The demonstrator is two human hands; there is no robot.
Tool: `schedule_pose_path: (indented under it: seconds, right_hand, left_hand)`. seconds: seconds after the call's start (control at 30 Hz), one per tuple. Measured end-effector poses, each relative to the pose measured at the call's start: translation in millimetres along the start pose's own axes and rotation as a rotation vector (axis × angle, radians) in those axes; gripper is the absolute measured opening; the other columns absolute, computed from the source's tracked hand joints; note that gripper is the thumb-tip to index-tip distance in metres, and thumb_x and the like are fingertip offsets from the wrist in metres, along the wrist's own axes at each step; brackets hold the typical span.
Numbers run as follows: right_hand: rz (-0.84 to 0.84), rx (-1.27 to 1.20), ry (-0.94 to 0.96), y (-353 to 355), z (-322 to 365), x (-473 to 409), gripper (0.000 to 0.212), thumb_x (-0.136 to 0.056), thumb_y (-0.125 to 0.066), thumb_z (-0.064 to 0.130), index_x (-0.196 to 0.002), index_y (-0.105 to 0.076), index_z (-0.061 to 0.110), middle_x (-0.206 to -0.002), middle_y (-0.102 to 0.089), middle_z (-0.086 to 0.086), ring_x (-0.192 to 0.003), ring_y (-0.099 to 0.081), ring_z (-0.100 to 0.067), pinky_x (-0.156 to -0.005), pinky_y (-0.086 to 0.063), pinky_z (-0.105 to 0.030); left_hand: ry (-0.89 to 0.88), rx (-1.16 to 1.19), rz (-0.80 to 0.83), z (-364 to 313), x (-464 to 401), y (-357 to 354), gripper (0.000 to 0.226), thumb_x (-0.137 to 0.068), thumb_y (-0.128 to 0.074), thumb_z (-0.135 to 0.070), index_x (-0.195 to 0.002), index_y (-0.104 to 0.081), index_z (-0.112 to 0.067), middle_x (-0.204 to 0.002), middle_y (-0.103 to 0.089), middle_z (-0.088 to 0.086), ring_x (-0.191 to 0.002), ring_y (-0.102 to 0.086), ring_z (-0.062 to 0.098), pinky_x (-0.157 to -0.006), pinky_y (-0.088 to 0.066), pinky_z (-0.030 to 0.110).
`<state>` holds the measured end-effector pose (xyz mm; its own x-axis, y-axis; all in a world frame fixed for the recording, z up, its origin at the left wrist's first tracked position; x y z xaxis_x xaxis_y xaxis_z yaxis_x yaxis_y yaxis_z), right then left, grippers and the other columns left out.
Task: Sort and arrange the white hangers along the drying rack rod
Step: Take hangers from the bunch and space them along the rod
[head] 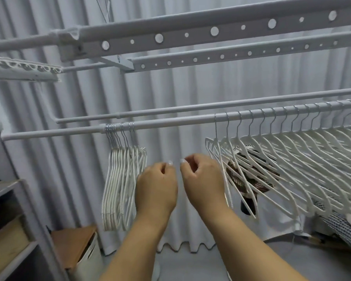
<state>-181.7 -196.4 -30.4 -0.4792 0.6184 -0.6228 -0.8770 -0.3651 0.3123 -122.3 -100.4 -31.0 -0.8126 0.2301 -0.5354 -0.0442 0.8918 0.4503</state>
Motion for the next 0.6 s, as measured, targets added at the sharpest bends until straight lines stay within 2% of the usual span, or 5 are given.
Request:
schedule_pose_path:
  seconds: [0.13, 0.23, 0.37, 0.5, 0.6]
  right_hand:
    - [0.177, -0.077, -0.145, -42, 10, 6, 0.015, -0.09, -0.052, 0.03, -0.089, -0.063, 0.02, -0.082, -0.063, 0.006, -0.079, -0.057, -0.014, -0.065, -0.039, -0.026]
    - [0.309, -0.091, -0.257, -71, 9, 12, 0.018, -0.092, -0.05, 0.034, -0.095, -0.06, 0.02, -0.079, -0.058, 0.009, -0.078, -0.056, -0.013, -0.064, -0.039, -0.026]
    - [0.449, -0.085, -0.36, -100, 7, 21, 0.028, -0.093, -0.047, 0.036, -0.096, -0.058, 0.011, -0.076, -0.058, 0.004, -0.067, -0.052, -0.011, -0.059, -0.036, -0.025]
    - [0.516, -0.13, -0.45, -122, 10, 28, 0.034, -0.087, -0.049, 0.035, -0.095, -0.064, 0.006, -0.092, -0.07, -0.011, -0.08, -0.063, -0.025, -0.073, -0.05, -0.035]
    - [0.545, -0.215, -0.505, -135, 9, 35, 0.019, -0.086, -0.052, 0.033, -0.084, -0.063, 0.018, -0.087, -0.07, -0.007, -0.084, -0.067, -0.025, -0.082, -0.054, -0.042]
  left_hand:
    - [0.045, -0.057, -0.061, 27, -20, 36, 0.025, -0.091, -0.047, -0.035, -0.094, -0.067, -0.02, -0.102, -0.066, 0.004, -0.098, -0.057, 0.024, -0.085, -0.048, 0.04]
    - [0.174, -0.129, -0.082, 54, -33, 64, 0.049, -0.091, -0.05, -0.037, -0.135, -0.053, -0.015, -0.137, -0.051, 0.009, -0.128, -0.044, 0.029, -0.109, -0.035, 0.042]
    - [0.38, -0.077, -0.006, 96, -49, 81, 0.078, -0.087, -0.058, -0.05, -0.148, -0.032, -0.009, -0.151, -0.036, 0.015, -0.136, -0.036, 0.035, -0.11, -0.035, 0.044]
    - [0.615, 0.25, 0.194, 130, -49, 69, 0.089, -0.066, -0.078, -0.058, -0.131, -0.054, -0.003, -0.125, -0.063, 0.019, -0.108, -0.064, 0.034, -0.097, -0.05, 0.042]
    - [0.608, 0.419, 0.271, 137, -45, 58, 0.05, -0.073, -0.078, -0.038, -0.105, -0.07, -0.001, -0.089, -0.075, 0.019, -0.083, -0.072, 0.036, -0.085, -0.057, 0.049]
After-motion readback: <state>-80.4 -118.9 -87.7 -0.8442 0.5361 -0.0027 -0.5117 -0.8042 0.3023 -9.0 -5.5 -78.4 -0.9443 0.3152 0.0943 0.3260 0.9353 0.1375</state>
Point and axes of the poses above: each hand's wrist, its own x-axis away from the middle knuckle, its own y-axis out of the back of the hand, z = x × y, the point moved 3 cm from there along -x, towards the middle knuckle
